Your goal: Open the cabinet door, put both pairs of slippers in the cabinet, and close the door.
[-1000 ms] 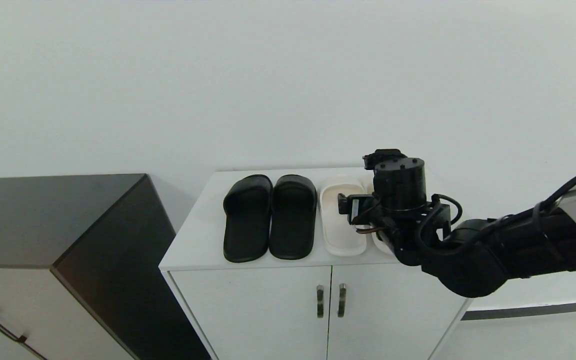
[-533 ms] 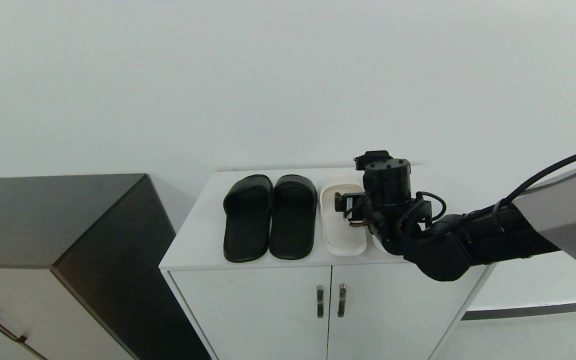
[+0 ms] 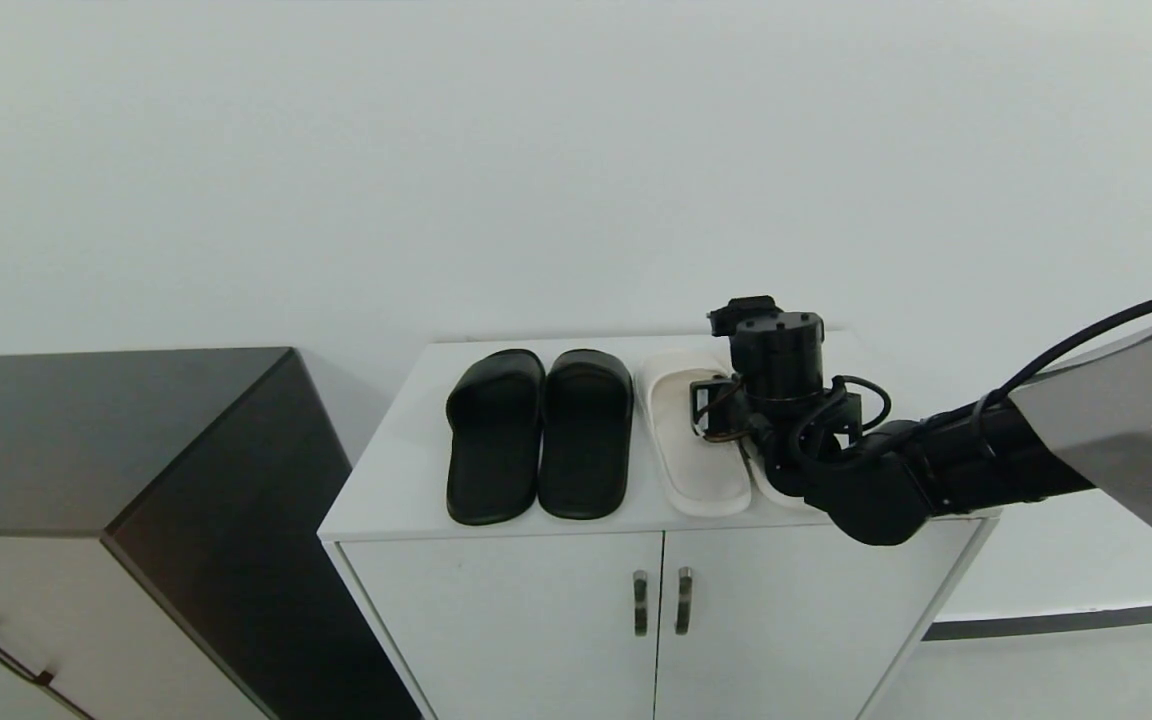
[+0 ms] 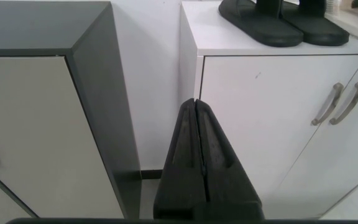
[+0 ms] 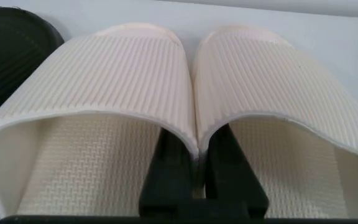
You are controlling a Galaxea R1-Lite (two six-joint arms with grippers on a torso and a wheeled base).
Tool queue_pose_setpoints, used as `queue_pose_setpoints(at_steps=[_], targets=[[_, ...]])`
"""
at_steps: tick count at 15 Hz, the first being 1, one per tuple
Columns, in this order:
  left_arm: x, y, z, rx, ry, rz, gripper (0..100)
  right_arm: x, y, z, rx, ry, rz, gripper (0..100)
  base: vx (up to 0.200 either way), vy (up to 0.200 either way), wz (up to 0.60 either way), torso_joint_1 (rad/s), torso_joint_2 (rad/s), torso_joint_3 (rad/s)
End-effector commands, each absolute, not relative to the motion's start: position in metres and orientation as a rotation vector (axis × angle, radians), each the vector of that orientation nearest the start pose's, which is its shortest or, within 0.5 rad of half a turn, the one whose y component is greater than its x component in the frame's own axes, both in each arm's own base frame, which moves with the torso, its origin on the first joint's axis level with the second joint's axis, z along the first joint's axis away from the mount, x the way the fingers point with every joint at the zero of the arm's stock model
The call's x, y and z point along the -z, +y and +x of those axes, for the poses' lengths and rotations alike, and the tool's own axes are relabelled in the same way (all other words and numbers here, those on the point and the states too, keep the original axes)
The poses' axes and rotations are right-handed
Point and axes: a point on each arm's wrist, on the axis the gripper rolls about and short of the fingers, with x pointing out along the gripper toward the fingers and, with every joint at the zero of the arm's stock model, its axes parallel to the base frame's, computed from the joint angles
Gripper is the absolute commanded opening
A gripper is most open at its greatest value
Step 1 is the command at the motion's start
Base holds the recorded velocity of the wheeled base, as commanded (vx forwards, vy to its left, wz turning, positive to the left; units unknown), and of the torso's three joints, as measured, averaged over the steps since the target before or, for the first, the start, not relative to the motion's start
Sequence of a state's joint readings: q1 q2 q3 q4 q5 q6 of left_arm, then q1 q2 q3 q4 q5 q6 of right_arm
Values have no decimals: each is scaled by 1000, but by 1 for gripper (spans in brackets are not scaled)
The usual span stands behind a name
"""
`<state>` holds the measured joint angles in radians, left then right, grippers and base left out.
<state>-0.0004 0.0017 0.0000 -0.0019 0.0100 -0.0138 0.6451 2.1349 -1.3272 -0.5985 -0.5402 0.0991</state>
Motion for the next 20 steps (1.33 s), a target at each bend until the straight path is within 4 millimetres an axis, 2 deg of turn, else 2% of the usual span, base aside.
queue_pose_setpoints(at_steps=[1,4,6,9,13,16,20], targets=[[-76,0,-23,-11,0,-14,0,-166,250,350,-99,164,-11,0,0,0,0,0,0,0],[-76,0,-23,-11,0,-15,0,-187,243,338,-104,132,9,0,0,0,0,0,0,0],[-76,0,-23,-9,-2,-15,0,-202,240,317,-133,117,7,0,0,0,0,0,0,0],[-76,0,-23,-9,-2,-14,0,-212,235,261,-306,140,-19,0,0,0,0,0,0,0],[-76,0,-23,-11,-2,-15,0,-206,211,186,-574,199,-47,0,0,0,0,0,0,0],[-76,0,-23,-11,-2,-12,0,-210,205,159,-646,210,-58,0,0,0,0,0,0,0],[-76,0,-23,-11,-2,-12,0,-209,200,148,-709,231,-66,0,0,0,0,0,0,0]])
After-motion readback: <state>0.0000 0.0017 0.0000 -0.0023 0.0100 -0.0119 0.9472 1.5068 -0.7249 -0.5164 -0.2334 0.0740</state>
